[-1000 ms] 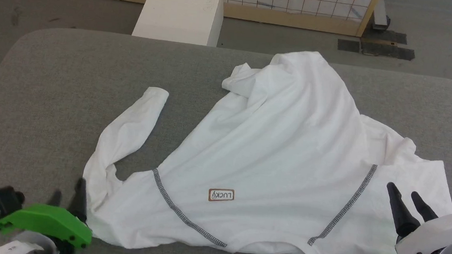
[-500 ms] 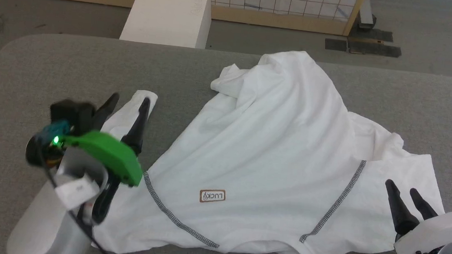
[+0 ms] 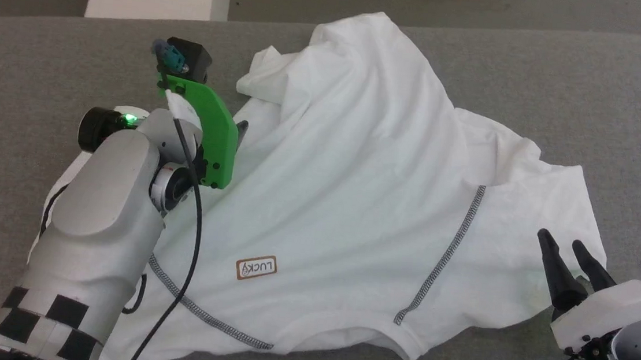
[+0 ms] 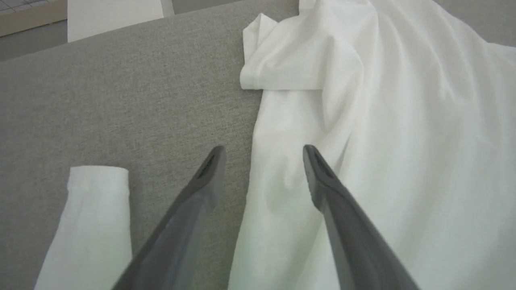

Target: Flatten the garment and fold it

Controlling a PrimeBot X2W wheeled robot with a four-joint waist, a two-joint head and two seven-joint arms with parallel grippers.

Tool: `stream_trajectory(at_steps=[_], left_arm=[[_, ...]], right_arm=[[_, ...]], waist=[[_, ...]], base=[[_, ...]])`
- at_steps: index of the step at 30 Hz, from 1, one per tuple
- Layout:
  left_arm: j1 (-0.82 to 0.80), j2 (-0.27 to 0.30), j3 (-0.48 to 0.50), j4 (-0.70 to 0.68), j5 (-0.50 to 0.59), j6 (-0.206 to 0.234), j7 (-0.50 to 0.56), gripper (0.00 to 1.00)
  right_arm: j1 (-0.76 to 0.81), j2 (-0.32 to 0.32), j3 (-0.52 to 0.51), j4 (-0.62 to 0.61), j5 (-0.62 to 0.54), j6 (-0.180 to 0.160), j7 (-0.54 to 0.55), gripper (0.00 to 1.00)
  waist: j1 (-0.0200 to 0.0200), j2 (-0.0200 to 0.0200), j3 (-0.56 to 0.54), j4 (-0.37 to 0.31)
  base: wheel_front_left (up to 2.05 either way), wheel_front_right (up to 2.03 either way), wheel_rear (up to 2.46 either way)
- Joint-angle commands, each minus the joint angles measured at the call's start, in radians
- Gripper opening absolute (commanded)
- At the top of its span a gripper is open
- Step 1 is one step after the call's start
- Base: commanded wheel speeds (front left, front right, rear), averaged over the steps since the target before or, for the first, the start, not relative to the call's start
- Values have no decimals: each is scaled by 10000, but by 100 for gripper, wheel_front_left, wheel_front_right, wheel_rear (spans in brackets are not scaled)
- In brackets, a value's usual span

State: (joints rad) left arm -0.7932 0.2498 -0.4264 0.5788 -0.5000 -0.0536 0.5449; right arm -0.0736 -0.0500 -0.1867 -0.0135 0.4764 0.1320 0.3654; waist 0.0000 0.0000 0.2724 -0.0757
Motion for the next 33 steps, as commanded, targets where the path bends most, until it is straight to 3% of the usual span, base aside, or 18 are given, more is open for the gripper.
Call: stream_trajectory(at_steps=[1, 5, 6, 7, 10, 21, 25, 29, 30, 31, 33], left_arm=[[-207, 20, -28, 192, 35, -32, 63, 100], [-185, -48, -269, 1323, -78, 210, 1468, 100], [-193, -69, -265, 1337, -132, 202, 1574, 29], [-217, -103, -191, 1284, -217, 223, 1521, 0], [-363, -39, -3, 1139, -231, 395, 1093, 0], [-2089, 992, 683, 1120, 984, 1942, -2171, 0], [-2530, 1208, 900, 1132, 1128, 2199, -3066, 0], [-2597, 1212, 1033, 1388, 946, 2152, -3256, 4], [-2584, 1147, 1094, 1410, 859, 2150, -3361, 65], [-2572, 1075, 1154, 1408, 776, 2119, -3582, 100], [-2511, 964, 1302, 1363, 564, 1983, -4010, 100]], right_arm=[[-191, -3, 9, 39, 72, -13, -115, 100], [-283, -3, 67, 128, 6, -13, -294, 100], [-301, -3, 71, 124, -4, -13, -306, 100], [-329, -3, 85, 118, -20, -13, -319, 100], [-417, -3, 211, 100, -37, -13, -320, 100], [-599, -3, 657, 73, 30, -13, -422, 100], [-647, -3, 683, 121, 48, -13, -533, 100], [-666, -3, 670, 188, 15, -13, -581, 100], [-659, -3, 661, 199, -12, -13, -580, 100], [-649, -3, 656, 224, -37, -13, -573, 100], [-650, -3, 674, 258, -54, -13, -566, 100]], waist=[[0, 0, 715, -703], [0, 0, 936, -924], [0, 0, 963, -928], [0, 0, 997, -926], [0, 0, 1084, -943], [0, 0, 1722, -1287], [0, 0, 1886, -1337], [0, 0, 1867, -1245], [0, 0, 1826, -1180], [0, 0, 1741, -1091], [0, 0, 1565, -953]], base=[[0, 0, 0], [0, 0, 0], [0, 0, 0], [0, 0, 0], [0, 0, 0], [0, 0, 0], [0, 0, 0], [0, 0, 0], [0, 0, 0], [0, 0, 0], [0, 0, 0]])
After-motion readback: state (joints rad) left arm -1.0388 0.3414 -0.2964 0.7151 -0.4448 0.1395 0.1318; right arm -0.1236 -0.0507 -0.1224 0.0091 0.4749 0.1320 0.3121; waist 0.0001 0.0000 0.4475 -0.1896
